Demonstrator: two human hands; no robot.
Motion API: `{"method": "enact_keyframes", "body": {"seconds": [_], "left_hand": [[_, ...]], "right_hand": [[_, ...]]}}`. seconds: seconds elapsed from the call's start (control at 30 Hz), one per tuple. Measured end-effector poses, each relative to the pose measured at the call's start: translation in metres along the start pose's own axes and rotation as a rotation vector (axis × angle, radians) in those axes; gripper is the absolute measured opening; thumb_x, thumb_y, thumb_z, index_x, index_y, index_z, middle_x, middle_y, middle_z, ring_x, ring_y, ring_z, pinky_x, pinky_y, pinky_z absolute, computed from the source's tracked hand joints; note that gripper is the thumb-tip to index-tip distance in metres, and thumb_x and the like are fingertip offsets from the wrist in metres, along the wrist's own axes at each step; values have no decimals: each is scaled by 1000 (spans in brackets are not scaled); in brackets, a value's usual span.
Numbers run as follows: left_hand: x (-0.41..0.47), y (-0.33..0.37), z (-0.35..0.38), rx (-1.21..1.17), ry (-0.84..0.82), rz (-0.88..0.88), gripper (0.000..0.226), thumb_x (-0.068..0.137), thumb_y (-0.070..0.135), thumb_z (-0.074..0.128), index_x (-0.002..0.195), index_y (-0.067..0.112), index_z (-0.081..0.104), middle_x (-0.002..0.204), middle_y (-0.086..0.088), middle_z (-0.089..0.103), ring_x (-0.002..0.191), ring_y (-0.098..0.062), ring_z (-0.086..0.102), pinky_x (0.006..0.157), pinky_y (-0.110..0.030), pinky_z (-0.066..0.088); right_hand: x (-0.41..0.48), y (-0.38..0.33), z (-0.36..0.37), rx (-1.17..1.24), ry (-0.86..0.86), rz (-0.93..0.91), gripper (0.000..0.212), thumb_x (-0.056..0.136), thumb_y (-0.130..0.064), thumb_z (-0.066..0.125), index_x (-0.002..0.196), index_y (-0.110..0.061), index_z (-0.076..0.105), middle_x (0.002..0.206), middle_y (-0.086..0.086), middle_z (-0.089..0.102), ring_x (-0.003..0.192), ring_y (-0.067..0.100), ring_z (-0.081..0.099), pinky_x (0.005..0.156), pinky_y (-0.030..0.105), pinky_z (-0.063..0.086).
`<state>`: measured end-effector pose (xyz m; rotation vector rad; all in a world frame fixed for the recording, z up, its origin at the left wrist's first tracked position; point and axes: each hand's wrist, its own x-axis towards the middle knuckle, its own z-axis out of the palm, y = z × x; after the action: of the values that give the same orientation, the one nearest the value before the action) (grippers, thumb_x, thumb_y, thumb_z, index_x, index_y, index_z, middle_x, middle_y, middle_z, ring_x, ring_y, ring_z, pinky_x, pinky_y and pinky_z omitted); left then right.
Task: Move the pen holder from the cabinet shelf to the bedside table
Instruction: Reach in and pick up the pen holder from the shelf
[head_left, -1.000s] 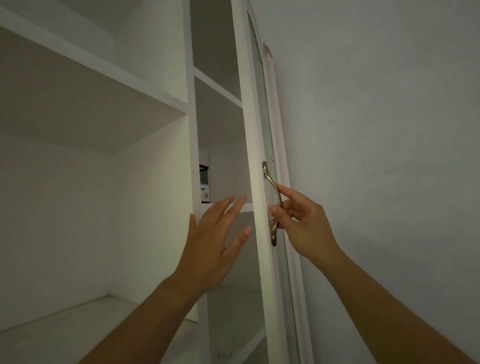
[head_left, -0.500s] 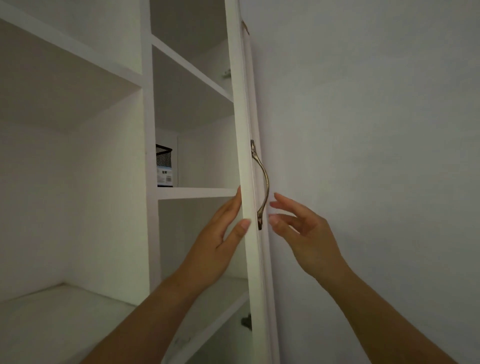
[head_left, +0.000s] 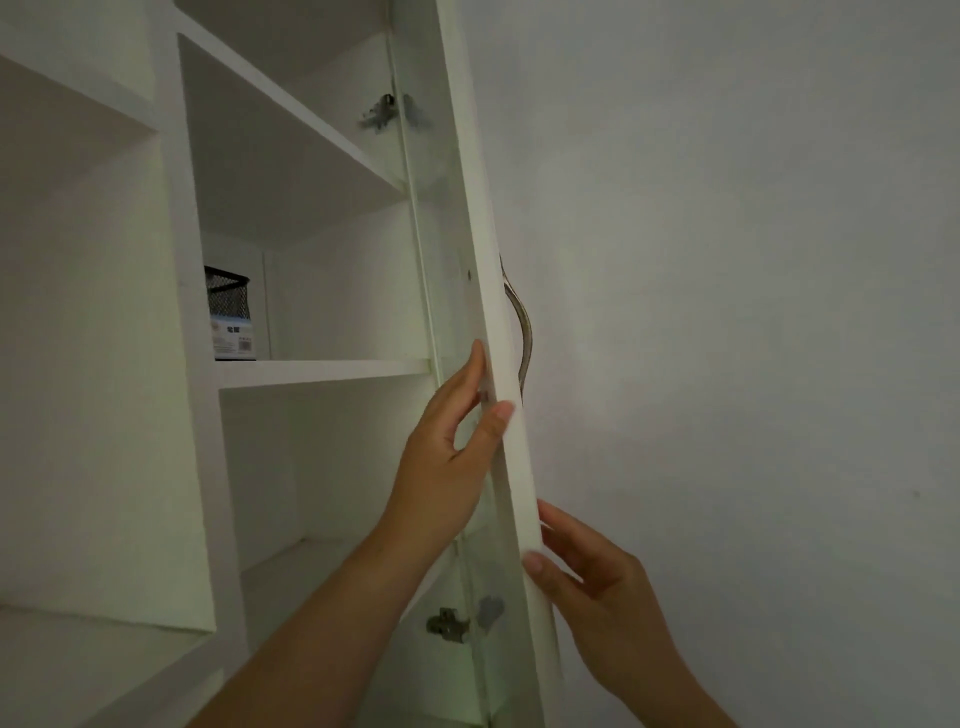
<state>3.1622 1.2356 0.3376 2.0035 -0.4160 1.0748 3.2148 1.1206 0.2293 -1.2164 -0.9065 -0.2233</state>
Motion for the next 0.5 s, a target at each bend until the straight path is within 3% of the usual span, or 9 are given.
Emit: {"method": "enact_keyframes", "body": {"seconds": [0.17, 0.33, 0.5], "left_hand": [[6, 1, 24, 63, 12, 6, 61, 78, 55, 40, 135, 50, 19, 148, 17, 27, 133, -7, 31, 103, -28, 28], [13, 1, 48, 86, 32, 5, 67, 76, 57, 37, 139, 45, 17, 148, 14, 27, 130, -4, 29, 95, -19, 25], [26, -2, 85, 163, 66, 8, 65, 80, 57, 38, 140, 44, 16, 150, 12, 23, 134, -8, 26, 97, -23, 24]], "right_hand": [[-2, 1, -20, -75, 68, -9, 38, 85, -9, 60, 109, -38, 63, 109, -17, 68, 104, 7, 62, 85, 27, 53], [-9, 10, -45, -101, 86, -4, 40, 85, -6, 61, 114, -33, 63, 111, -13, 68, 103, 8, 63, 81, 25, 54], [-10, 21, -79, -128, 81, -9, 47, 84, -4, 62, 121, -32, 57, 118, -21, 63, 104, 1, 61, 78, 18, 52]]}}
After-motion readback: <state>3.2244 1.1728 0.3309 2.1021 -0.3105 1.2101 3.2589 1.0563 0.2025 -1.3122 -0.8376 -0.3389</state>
